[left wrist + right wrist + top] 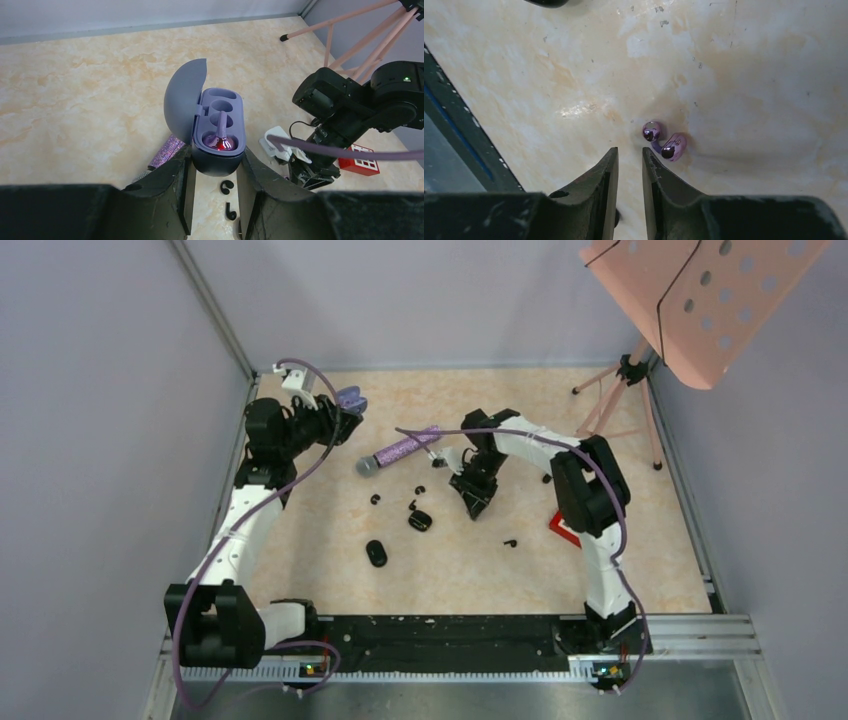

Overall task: Insert the wireless bluetooth earbuds into the charging case
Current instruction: Adjust the earbud at the center of the board, then pick up the earbud from the center of the board.

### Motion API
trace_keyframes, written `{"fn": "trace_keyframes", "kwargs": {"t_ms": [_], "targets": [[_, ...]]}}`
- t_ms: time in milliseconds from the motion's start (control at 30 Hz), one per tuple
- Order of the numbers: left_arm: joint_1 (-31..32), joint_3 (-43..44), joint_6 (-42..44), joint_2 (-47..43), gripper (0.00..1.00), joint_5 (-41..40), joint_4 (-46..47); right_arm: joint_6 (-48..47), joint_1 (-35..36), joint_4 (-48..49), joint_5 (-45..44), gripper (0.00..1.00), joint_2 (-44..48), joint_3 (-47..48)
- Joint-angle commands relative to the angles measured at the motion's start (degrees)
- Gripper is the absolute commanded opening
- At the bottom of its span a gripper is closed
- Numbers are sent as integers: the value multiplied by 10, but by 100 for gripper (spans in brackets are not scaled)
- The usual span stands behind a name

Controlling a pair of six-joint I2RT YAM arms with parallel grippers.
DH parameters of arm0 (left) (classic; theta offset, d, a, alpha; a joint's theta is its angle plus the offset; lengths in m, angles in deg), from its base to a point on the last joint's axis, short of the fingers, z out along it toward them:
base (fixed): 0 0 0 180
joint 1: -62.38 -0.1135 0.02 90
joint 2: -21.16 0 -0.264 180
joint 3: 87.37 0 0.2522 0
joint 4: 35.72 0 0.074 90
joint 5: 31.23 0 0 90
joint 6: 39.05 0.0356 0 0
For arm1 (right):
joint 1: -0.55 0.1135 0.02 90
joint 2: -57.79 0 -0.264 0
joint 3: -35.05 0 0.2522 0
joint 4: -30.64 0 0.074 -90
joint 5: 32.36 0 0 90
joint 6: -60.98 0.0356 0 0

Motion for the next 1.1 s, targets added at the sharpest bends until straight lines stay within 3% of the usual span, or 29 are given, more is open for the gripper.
{"fn": "trace_keyframes", "kwargs": {"t_ms": [0,167,200,333,467,667,1067], "targets": [[-2,4,-7,-8,0,9,30,86,-13,-14,56,24,25,33],[-2,7,-1,-10,0,9,22,-147,-23,-1,138,21,155,-34],[-2,5,-1,-11,0,9,22,-240,-23,3,144,19,177,-59],[-2,-2,-2,-15,0,10,23,-503,-21,67,117,10,257,-182],[-2,-1,7,-18,0,7,17,-656,-22,188,77,6,291,-285],[-2,3,16,-20,0,7,9,-757,-16,180,50,6,225,-252],[-2,2,14,-22,0,4,11,-807,-1,155,3,11,160,-219]]}}
